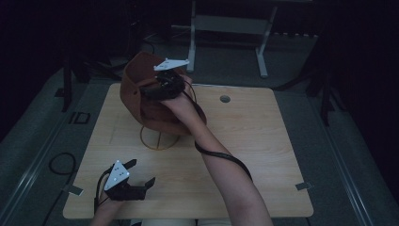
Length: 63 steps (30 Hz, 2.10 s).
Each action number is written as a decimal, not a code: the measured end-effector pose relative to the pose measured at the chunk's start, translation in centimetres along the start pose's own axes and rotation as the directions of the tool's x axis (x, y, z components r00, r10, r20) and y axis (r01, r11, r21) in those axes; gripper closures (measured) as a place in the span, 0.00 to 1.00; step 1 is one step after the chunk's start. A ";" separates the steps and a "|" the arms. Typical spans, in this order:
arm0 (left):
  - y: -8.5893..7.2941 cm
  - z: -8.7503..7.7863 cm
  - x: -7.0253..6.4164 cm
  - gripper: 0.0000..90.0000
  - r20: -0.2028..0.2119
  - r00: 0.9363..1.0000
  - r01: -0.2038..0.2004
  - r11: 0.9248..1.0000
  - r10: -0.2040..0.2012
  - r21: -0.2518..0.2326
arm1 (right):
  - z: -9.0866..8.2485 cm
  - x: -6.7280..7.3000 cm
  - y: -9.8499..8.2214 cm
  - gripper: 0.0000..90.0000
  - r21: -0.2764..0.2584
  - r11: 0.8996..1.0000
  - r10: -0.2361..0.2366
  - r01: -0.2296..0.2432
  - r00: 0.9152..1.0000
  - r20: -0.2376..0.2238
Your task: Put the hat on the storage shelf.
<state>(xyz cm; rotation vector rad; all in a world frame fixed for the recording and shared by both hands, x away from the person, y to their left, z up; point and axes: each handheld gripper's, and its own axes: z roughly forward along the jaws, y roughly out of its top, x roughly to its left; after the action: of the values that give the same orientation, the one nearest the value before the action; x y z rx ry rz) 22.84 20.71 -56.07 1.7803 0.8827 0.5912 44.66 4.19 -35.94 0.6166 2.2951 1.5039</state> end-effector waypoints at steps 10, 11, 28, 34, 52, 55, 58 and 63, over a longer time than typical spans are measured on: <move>-0.3 0.2 0.0 0.05 0.002 1.000 0.011 1.000 -0.011 0.006 | -0.2 2.0 -0.4 0.14 0.050 0.989 -0.145 0.140 0.983 0.109; -0.3 0.2 0.0 0.05 0.002 1.000 0.015 1.000 -0.015 0.003 | -0.5 1.9 -0.4 0.14 0.042 0.987 -0.157 0.153 0.981 0.112; -0.5 0.6 0.0 0.05 -0.024 1.000 0.011 1.000 -0.011 0.006 | -6.4 0.5 -1.7 0.15 -0.064 0.991 -0.117 0.118 0.993 0.028; -0.5 0.8 -0.1 0.05 -0.029 1.000 -0.001 1.000 0.001 0.012 | -8.2 -0.1 -3.1 0.15 -0.036 0.995 -0.096 0.097 0.995 0.012; -0.8 0.9 -0.1 0.05 -0.035 0.999 0.004 1.000 -0.003 0.019 | -12.3 -1.9 -8.8 0.16 -0.004 0.999 -0.038 0.038 0.999 0.012; -0.9 1.0 -0.1 0.05 -0.032 0.999 0.002 1.000 -0.001 0.023 | -12.8 -1.9 -9.9 0.16 0.009 1.000 -0.029 0.029 1.000 0.010; -0.9 1.0 -0.1 0.05 -0.030 1.000 0.000 1.000 0.001 0.028 | -13.4 -2.0 -10.9 0.16 0.017 1.000 -0.027 0.027 1.000 0.013; -0.9 1.1 -0.1 0.05 -0.030 1.000 0.002 1.000 -0.001 0.029 | -14.6 -2.0 -12.8 0.16 0.026 0.999 -0.019 0.018 1.000 0.019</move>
<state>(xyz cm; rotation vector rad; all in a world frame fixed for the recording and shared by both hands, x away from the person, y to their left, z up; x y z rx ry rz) 23.30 20.18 -57.32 1.8009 0.9174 0.6079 36.96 -12.68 -42.00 0.6128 2.3030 1.4556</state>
